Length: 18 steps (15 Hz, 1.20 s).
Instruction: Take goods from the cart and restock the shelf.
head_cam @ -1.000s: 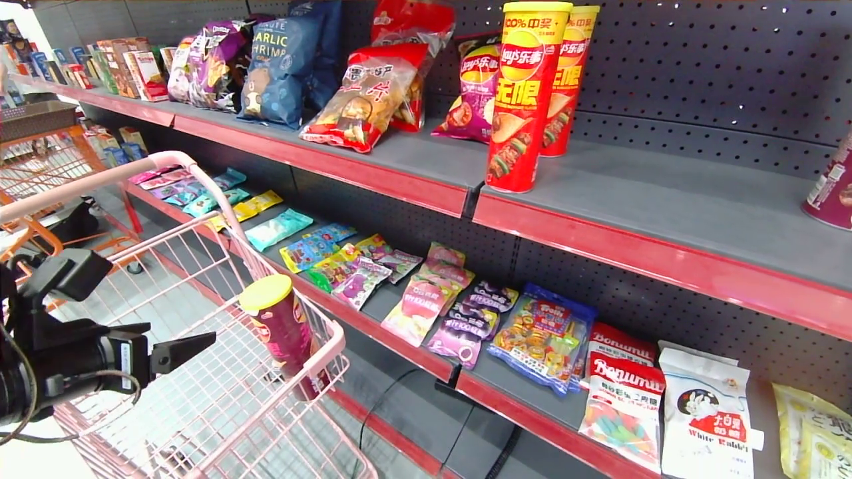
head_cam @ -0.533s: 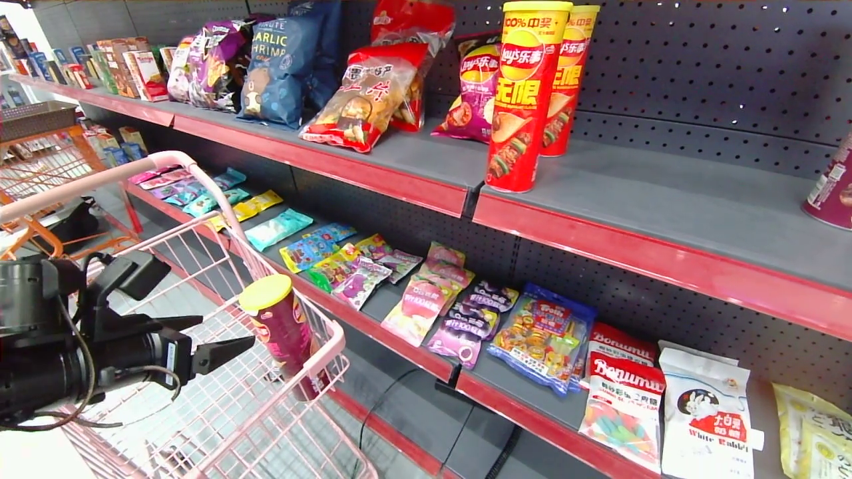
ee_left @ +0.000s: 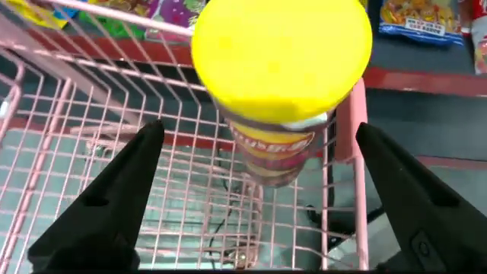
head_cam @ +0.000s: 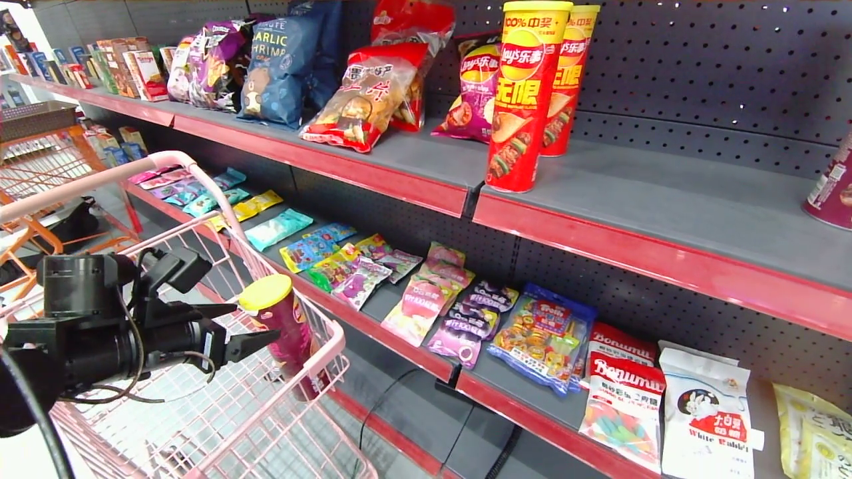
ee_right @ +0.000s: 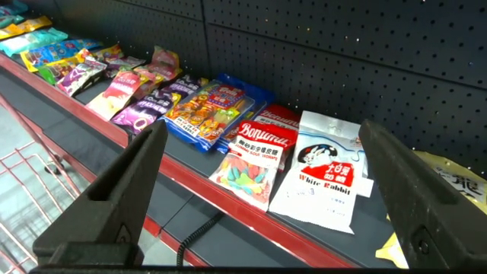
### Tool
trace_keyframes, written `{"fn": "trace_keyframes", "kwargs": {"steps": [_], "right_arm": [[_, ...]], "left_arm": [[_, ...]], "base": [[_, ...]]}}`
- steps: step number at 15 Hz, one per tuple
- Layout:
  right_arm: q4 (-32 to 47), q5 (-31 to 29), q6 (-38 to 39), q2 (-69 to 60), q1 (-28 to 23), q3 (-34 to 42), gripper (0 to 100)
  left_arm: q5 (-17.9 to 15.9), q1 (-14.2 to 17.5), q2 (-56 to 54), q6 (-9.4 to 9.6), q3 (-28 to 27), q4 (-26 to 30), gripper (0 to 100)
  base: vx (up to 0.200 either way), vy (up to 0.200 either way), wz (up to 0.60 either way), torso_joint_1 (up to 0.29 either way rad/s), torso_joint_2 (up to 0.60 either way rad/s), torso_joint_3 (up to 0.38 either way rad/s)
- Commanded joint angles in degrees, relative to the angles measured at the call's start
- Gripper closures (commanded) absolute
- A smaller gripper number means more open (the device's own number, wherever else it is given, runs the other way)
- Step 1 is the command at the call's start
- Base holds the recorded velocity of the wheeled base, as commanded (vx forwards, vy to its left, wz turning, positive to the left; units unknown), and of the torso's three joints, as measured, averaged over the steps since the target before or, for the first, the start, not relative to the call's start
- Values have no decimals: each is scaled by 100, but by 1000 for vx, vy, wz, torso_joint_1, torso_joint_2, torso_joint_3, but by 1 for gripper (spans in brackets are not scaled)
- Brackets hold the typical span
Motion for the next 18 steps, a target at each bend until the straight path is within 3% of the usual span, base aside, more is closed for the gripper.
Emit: {"fn": "trace_keyframes", "kwargs": {"steps": [1, 5, 10, 11, 15, 18], "right_arm": [[-1, 0, -1, 2, 2, 0, 0], [-1, 0, -1, 2, 2, 0, 0], [-1, 0, -1, 2, 2, 0, 0], [-1, 0, -1, 2, 2, 0, 0], [-1, 0, -1, 2, 2, 0, 0], [-1, 0, 8, 2, 2, 0, 0]], "left_arm": [[-40, -93, 338, 2, -92, -46, 0], [-102, -163, 997, 2, -206, -916, 0], [-110, -278, 1366, 2, -259, -1356, 0], [-119, -278, 1419, -7, -241, -1532, 100], [-119, -269, 1322, -33, -136, -1593, 100], [-110, -190, 549, -165, 207, -1575, 100]], "base": [[0, 0, 0, 0, 0, 0], [0, 0, 0, 0, 0, 0], [0, 0, 0, 0, 0, 0], [0, 0, 0, 0, 0, 0], [0, 0, 0, 0, 0, 0], [0, 0, 0, 0, 0, 0]]}}
